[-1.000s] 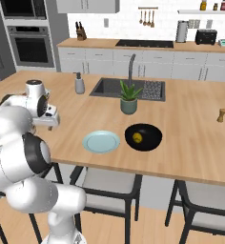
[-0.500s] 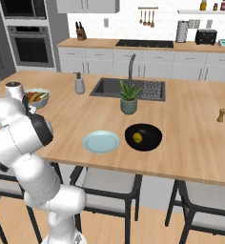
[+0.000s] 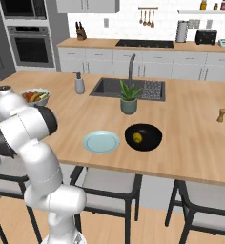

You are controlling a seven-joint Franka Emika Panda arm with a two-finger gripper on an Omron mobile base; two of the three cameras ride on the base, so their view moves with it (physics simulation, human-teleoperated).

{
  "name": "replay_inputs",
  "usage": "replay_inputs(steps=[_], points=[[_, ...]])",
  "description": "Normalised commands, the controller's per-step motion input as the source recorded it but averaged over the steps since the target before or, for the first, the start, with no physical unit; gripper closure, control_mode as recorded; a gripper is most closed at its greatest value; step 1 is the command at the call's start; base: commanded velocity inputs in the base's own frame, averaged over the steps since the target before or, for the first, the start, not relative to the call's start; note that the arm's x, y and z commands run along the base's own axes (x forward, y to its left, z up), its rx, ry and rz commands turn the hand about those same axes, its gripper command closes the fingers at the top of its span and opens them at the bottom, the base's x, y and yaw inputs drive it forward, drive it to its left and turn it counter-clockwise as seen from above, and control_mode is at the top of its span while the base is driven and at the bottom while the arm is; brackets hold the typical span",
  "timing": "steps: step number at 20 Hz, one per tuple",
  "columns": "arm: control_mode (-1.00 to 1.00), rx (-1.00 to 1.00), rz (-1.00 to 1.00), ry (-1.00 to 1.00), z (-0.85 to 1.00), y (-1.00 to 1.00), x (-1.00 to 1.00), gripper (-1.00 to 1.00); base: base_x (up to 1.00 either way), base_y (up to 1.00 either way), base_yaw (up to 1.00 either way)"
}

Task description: Pick the chicken drumstick and lemon from their plates and place them in the bowl. Then put the bowl in the fridge.

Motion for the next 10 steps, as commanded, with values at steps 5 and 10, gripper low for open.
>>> replay_inputs(steps=[5, 10], points=[[-1.0, 0.01, 0.0, 0.0, -0.3, 0.28, 0.04, -1.0, 0.0, 0.0, 0.0], [-1.0, 0.01, 0.0, 0.0, -0.3, 0.3, 0.2, -1.0, 0.0, 0.0, 0.0]])
